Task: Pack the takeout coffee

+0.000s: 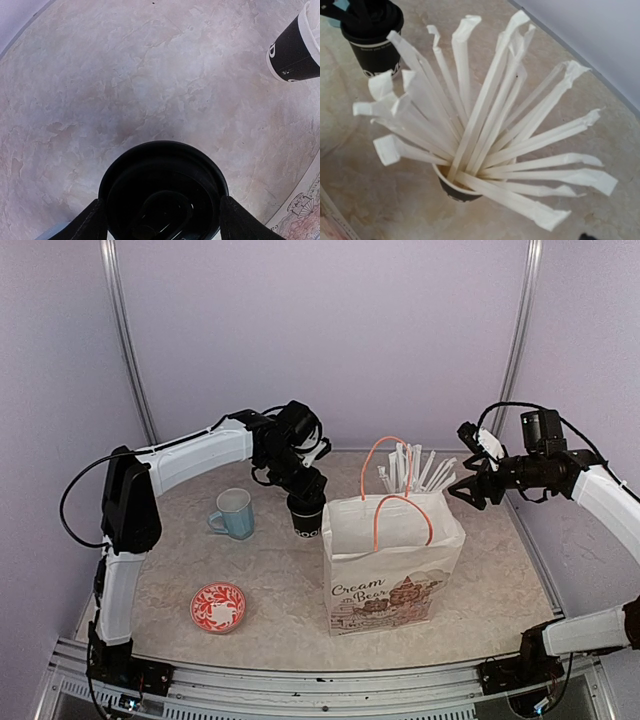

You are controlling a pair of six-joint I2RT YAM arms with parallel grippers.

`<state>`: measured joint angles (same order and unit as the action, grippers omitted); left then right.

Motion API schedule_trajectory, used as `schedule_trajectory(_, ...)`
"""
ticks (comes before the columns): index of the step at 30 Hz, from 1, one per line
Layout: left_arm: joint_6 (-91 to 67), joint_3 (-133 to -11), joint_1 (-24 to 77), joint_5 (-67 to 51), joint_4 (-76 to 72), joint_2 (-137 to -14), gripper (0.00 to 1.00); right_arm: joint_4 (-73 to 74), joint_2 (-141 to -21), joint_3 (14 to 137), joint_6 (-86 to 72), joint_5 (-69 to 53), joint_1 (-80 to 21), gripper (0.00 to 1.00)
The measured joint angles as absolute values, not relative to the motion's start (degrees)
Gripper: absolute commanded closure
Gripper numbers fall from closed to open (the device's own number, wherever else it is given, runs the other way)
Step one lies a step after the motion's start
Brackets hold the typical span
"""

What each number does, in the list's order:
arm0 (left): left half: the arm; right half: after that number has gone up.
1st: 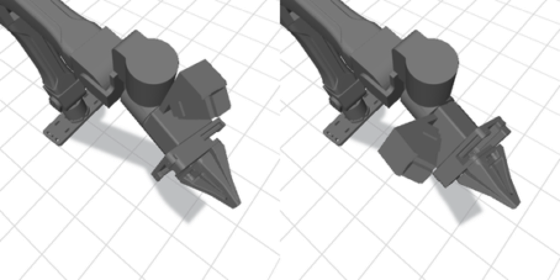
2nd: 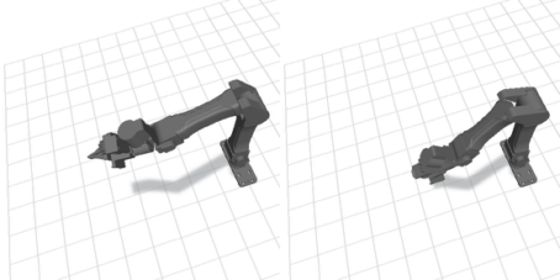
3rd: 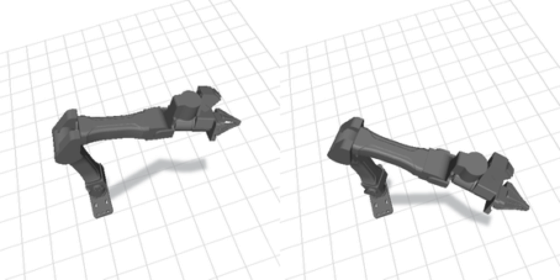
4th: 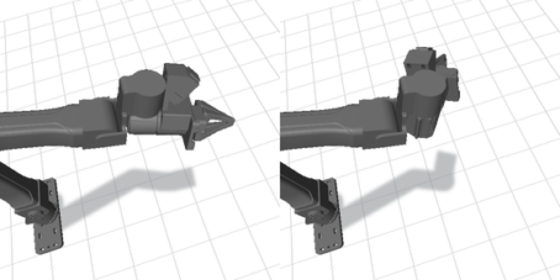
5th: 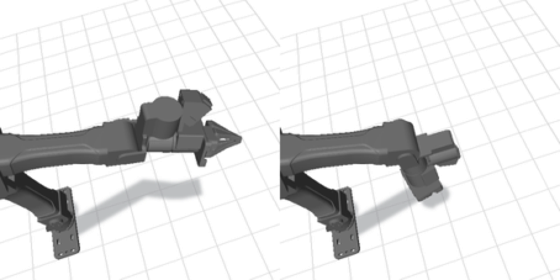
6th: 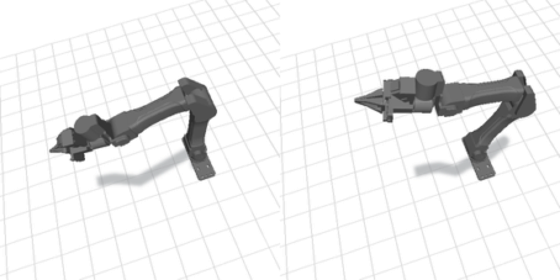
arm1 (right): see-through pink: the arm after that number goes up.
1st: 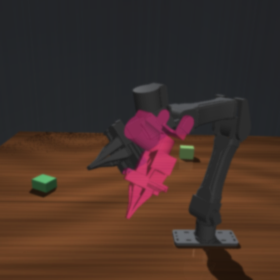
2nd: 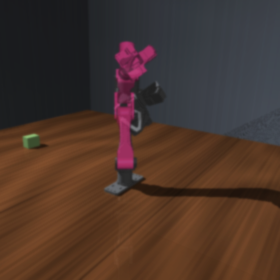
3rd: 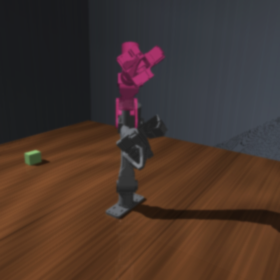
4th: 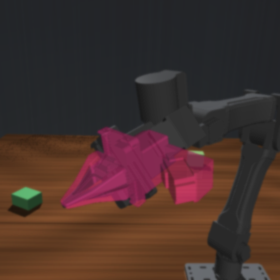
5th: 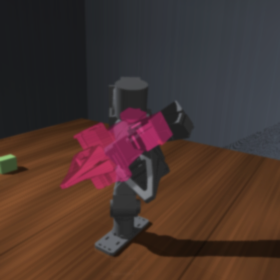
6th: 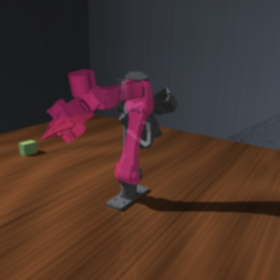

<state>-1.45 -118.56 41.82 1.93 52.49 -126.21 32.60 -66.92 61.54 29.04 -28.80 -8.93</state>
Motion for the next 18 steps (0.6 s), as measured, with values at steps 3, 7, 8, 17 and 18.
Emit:
schedule_trajectory(3,-1.5,-118.7,41.8,1.8,52.4,-126.4,0.27,32.6,-66.9,61.5,29.0,-29.0,-8.9,0.15)
schedule_trajectory(7,-1.4,-118.8,42.0,1.9,52.5,-126.4,0.23,32.6,-66.9,61.5,29.0,-29.3,-8.9,0.15)
schedule_trajectory(8,-1.4,-118.8,42.0,2.0,52.5,-126.5,0.23,32.6,-66.9,61.5,29.0,-29.4,-8.9,0.15)
schedule_trajectory(17,-1.3,-119.1,42.9,3.3,52.4,-126.8,0.23,32.6,-66.9,61.5,29.0,-29.8,-8.9,0.15)
schedule_trajectory(18,-1.3,-119.1,42.9,3.4,52.4,-126.8,0.23,32.6,-66.9,61.4,29.0,-29.8,-8.9,0.15)
